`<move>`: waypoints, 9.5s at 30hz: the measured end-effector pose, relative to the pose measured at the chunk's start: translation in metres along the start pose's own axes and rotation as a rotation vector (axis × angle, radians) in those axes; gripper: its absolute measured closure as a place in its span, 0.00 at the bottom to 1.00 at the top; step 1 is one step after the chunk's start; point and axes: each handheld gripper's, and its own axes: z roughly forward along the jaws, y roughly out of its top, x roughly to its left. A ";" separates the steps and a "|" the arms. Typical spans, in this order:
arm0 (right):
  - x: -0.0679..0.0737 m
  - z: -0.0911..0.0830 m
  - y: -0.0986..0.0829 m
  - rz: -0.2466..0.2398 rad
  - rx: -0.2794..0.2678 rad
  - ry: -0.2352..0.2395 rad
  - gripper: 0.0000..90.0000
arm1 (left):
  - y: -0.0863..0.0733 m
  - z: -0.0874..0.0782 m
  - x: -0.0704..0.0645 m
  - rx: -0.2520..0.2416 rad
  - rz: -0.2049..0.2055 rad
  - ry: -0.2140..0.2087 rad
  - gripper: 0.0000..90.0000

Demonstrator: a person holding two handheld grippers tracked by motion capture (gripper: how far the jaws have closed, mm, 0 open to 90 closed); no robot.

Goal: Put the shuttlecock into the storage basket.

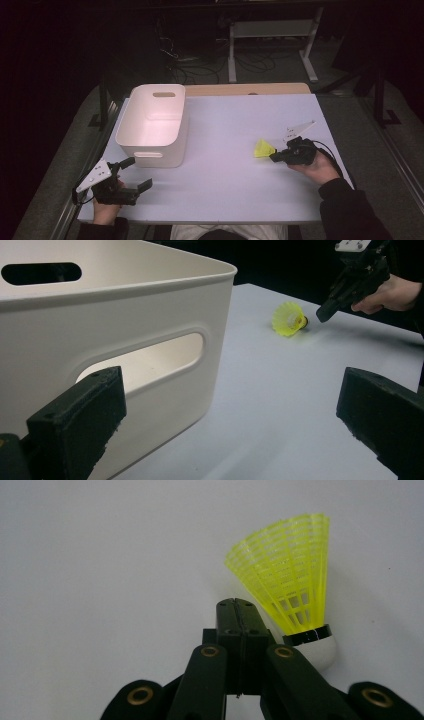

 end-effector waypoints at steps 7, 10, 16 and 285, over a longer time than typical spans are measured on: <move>0.003 -0.008 0.004 -0.012 0.007 -0.003 0.97 | 0.000 0.000 0.000 0.003 0.001 0.001 0.00; 0.004 -0.013 0.008 -0.015 0.008 0.001 0.90 | 0.000 0.000 0.000 0.004 0.000 0.001 0.00; 0.003 -0.019 0.012 -0.005 0.017 0.000 0.79 | 0.000 0.000 0.000 0.004 0.000 0.002 0.00; 0.040 -0.008 0.243 -0.240 0.001 0.045 0.70 | 0.002 0.008 0.005 -0.017 0.007 -0.012 0.00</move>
